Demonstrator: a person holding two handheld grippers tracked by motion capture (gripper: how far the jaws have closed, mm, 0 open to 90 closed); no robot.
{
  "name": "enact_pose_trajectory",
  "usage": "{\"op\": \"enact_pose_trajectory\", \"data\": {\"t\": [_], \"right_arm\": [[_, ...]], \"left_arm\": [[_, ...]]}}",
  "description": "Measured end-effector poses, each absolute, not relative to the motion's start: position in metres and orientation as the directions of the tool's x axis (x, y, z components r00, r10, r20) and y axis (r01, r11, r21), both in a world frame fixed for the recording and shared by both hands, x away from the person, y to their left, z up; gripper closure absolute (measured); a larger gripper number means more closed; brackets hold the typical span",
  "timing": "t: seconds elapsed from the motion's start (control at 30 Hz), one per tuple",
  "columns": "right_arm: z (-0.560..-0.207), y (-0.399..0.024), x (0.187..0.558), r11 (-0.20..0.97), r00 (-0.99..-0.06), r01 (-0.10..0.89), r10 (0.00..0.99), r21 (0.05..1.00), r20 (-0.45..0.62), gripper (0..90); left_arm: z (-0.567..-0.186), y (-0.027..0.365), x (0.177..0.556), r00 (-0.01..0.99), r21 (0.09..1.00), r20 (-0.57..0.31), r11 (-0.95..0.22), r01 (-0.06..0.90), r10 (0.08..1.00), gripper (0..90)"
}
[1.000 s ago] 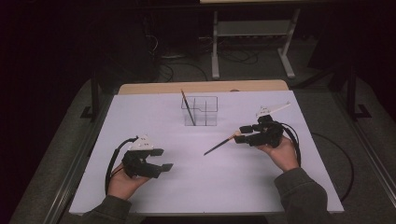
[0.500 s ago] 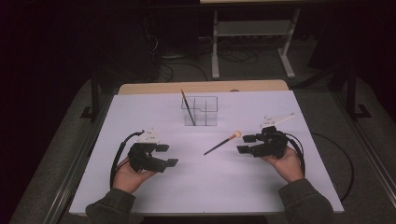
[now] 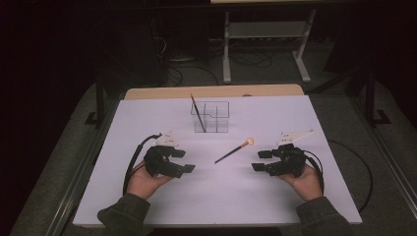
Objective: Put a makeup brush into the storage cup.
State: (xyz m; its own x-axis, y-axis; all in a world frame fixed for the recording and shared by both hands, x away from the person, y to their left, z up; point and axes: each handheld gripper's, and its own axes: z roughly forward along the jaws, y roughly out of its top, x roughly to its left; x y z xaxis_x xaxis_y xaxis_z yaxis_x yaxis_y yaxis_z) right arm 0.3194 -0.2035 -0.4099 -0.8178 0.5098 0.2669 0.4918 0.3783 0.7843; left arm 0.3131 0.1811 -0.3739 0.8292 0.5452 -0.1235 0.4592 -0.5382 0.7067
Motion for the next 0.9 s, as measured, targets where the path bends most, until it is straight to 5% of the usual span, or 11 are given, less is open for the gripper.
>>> {"op": "enact_pose_trajectory", "data": {"t": [0.9], "right_arm": [[-0.416,-0.192,0.314,0.453,-0.848,0.462,0.478,0.763,0.23,33.4]], "left_arm": [[-0.362,0.127,0.357,0.862,0.65,-0.088,-0.627,0.429,0.498,41.9]]}}
